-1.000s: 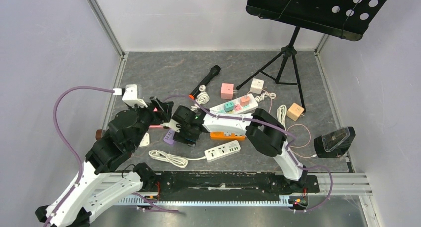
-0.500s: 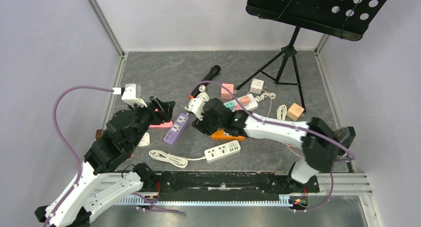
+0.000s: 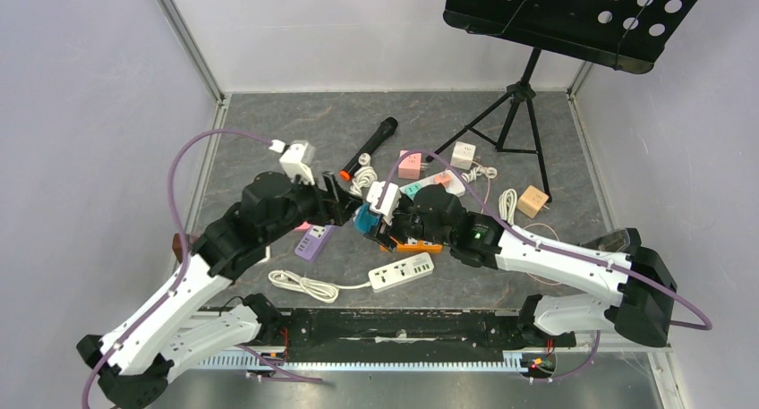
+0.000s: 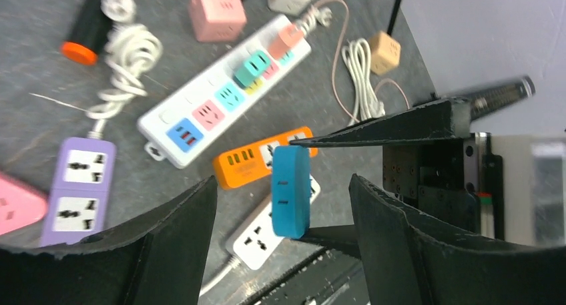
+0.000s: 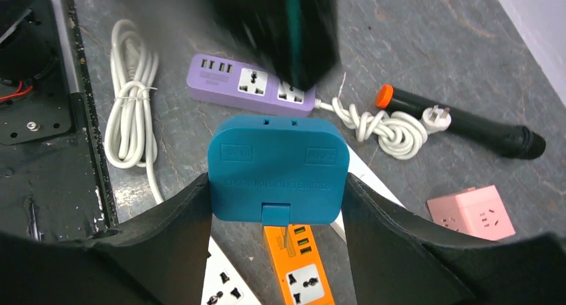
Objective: Insert the plug
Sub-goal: Pick up the plug from the center of the board.
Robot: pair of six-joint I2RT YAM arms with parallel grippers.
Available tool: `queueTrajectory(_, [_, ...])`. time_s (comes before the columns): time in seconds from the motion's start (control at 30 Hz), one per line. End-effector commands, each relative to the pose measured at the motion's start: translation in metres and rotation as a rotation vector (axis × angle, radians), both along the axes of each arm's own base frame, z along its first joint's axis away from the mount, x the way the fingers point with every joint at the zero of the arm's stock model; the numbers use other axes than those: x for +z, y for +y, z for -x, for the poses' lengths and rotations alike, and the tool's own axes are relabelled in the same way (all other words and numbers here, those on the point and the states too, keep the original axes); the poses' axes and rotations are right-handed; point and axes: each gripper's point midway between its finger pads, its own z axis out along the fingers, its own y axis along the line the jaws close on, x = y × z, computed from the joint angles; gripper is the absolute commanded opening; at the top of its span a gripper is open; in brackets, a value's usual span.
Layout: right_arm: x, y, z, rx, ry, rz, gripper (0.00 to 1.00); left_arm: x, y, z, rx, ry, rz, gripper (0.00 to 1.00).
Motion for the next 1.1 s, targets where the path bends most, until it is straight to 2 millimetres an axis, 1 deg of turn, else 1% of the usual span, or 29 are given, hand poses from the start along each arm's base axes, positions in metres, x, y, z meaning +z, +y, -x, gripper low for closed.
queueTrajectory(0.0, [0.034, 0.011, 0.007, 0.076, -0.092, -0.080, 0.47, 0.000, -0.037, 0.008, -0.159, 0.058, 0.071, 0.78])
queueTrajectory(0.17, [0.043, 0.015, 0.003, 0.063, -0.111, -0.086, 0.47, -0.020, -0.049, 0.006, -0.200, 0.125, 0.035, 0.77])
queueTrajectory(0.43, [0.054, 0.015, -0.005, 0.028, -0.133, -0.089, 0.47, -0.035, -0.052, 0.008, -0.226, 0.172, -0.003, 0.73])
queueTrajectory(0.53, [0.056, 0.017, -0.006, 0.026, -0.135, -0.092, 0.47, -0.040, -0.056, 0.010, -0.248, 0.185, -0.001, 0.68])
queueTrajectory(0.6, [0.057, 0.018, -0.007, 0.023, -0.135, -0.093, 0.48, -0.042, -0.058, 0.009, -0.253, 0.196, -0.002, 0.61])
queueTrajectory(0.73, [0.056, 0.019, -0.009, 0.017, -0.128, -0.093, 0.48, -0.043, -0.061, 0.008, -0.258, 0.202, -0.005, 0.43])
queueTrajectory(0.77, [0.056, 0.019, -0.009, 0.014, -0.124, -0.094, 0.48, -0.043, -0.061, 0.007, -0.260, 0.201, -0.008, 0.35])
queueTrajectory(0.8, [0.055, 0.019, -0.009, 0.007, -0.117, -0.094, 0.49, -0.043, -0.061, 0.006, -0.260, 0.198, -0.012, 0.24])
queueTrajectory(0.83, [0.054, 0.018, -0.011, -0.007, -0.108, -0.091, 0.51, -0.043, -0.061, 0.006, -0.261, 0.195, -0.016, 0.11])
queueTrajectory(0.87, [0.053, 0.017, -0.012, -0.021, -0.098, -0.089, 0.54, -0.043, -0.061, 0.005, -0.262, 0.189, -0.022, 0.03])
queueTrajectory(0.9, [0.052, 0.015, -0.012, -0.032, -0.088, -0.086, 0.59, -0.042, -0.060, 0.004, -0.262, 0.181, -0.027, 0.02])
queueTrajectory(0.93, [0.052, 0.012, -0.015, -0.061, -0.086, -0.085, 0.67, -0.042, -0.059, 0.003, -0.265, 0.169, -0.039, 0.02])
queueTrajectory(1.0, [0.050, 0.003, -0.014, -0.082, -0.065, -0.073, 0.83, -0.039, -0.058, 0.001, -0.277, 0.130, -0.065, 0.02])
queueTrajectory(1.03, [0.051, -0.001, -0.012, -0.087, -0.060, -0.075, 0.89, -0.037, -0.057, -0.001, -0.281, 0.110, -0.081, 0.02])
queueTrajectory(1.07, [0.053, -0.006, -0.010, -0.099, -0.052, -0.081, 0.92, -0.036, -0.055, -0.003, -0.277, 0.091, -0.101, 0.02])
